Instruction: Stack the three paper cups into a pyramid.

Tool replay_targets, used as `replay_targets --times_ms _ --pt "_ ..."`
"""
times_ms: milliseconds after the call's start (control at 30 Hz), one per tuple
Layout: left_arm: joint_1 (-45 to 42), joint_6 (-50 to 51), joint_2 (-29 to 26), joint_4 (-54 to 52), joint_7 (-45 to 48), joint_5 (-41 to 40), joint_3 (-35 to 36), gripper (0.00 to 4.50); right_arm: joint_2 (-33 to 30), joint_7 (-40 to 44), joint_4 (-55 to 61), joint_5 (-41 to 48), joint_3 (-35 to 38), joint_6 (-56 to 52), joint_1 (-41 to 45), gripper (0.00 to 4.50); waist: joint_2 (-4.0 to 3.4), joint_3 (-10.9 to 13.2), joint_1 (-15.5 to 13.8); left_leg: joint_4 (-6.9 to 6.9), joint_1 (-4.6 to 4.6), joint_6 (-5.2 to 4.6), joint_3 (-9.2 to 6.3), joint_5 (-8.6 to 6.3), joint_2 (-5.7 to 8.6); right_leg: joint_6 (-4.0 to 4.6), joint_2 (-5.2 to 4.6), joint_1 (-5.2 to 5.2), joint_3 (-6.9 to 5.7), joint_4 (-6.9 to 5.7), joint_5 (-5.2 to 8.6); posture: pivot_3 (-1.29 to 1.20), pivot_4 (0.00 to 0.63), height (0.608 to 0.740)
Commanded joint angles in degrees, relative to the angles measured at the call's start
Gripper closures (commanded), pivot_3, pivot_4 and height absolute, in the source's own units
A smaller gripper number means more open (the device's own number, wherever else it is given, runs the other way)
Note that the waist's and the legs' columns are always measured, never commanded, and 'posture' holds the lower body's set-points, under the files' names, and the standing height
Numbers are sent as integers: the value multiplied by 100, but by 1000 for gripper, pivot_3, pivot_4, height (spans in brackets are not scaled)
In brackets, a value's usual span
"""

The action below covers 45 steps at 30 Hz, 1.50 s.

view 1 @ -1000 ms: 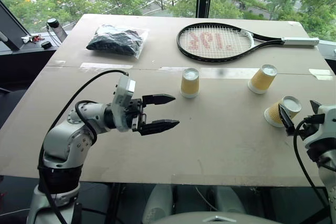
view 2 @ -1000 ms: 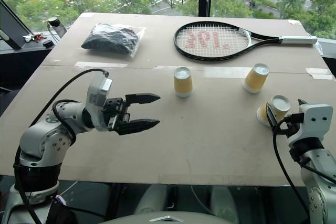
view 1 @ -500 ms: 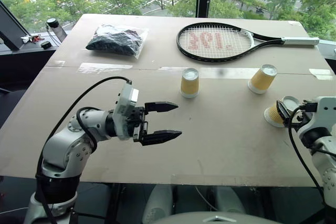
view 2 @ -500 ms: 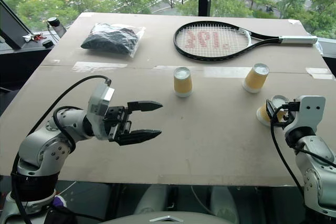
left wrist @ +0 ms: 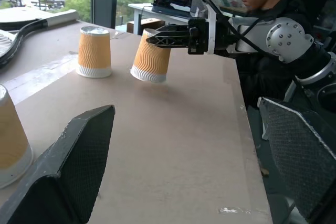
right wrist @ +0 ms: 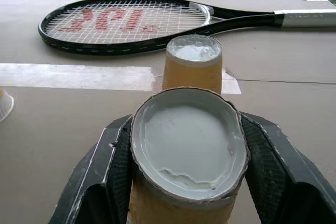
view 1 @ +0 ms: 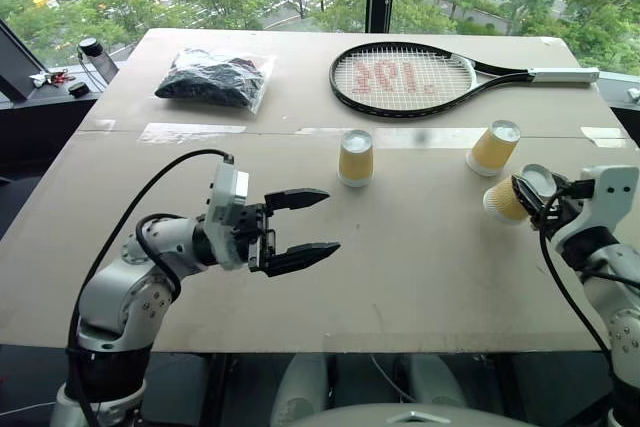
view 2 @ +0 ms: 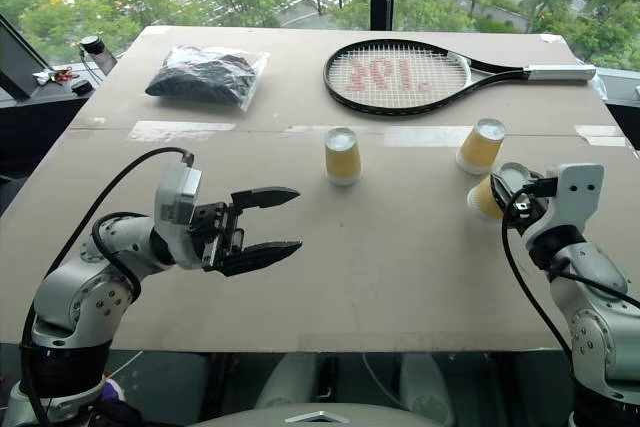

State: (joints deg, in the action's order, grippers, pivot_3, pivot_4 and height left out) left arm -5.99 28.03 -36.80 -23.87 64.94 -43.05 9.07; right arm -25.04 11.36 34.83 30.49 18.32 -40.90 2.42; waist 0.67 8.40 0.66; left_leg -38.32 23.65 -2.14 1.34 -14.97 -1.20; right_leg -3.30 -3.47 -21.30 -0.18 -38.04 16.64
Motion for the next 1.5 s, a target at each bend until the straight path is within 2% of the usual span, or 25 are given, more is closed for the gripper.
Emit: replay_targets --times_ms 33,233,500,800,1333,1400,1433,1500 --pt "245 -111 -26 -60 -96 -173 342 0 -193 179 92 -117 -776 -215 718 2353 1 0 15 1 1 0 -2 0 -1 0 1 -3 -2 0 0 0 150 740" --pt "671 -16 -111 -341 -272 -391 657 0 102 147 -899 -546 -1704 -272 2020 2353 1 0 -15 1 11 0 -1 0 0 0 0 -14 -3 0 0 0 150 740" --pt "1340 -52 -133 -751 -619 -520 1135 0 508 505 -2060 -1034 -2465 -68 3037 2353 2 2 15 6 17 2 2 1 1 0 -6 -24 0 1 0 0 150 740" --pt "1694 -93 -162 -955 -818 -589 1356 0 1005 688 -2728 -1370 -2715 134 3427 2353 2 3 20 8 16 3 4 1 1 0 -7 -26 1 -1 -1 0 150 740" --pt "1863 -177 -219 -883 -850 -636 1653 0 1309 812 -3381 -1870 -2752 564 3436 2353 1 3 27 12 16 18 5 11 1 0 -6 -28 1 0 -1 0 150 740" --pt "1880 -180 -214 -880 -863 -651 1683 0 1295 888 -3502 -1947 -2769 690 3413 1330 1 3 28 12 15 18 5 11 1 0 -7 -28 1 0 -1 0 150 740" --pt "1887 -184 -212 -877 -870 -659 1693 0 1283 925 -3538 -1985 -2776 748 3404 1022 1 3 29 12 15 18 5 11 1 0 -7 -27 1 0 -1 0 150 740" --pt "1897 -193 -206 -871 -885 -675 1708 0 1242 994 -3492 -2017 -2746 814 3382 73 -1 5 27 12 16 18 5 11 1 0 -7 -28 1 0 -1 0 150 740"
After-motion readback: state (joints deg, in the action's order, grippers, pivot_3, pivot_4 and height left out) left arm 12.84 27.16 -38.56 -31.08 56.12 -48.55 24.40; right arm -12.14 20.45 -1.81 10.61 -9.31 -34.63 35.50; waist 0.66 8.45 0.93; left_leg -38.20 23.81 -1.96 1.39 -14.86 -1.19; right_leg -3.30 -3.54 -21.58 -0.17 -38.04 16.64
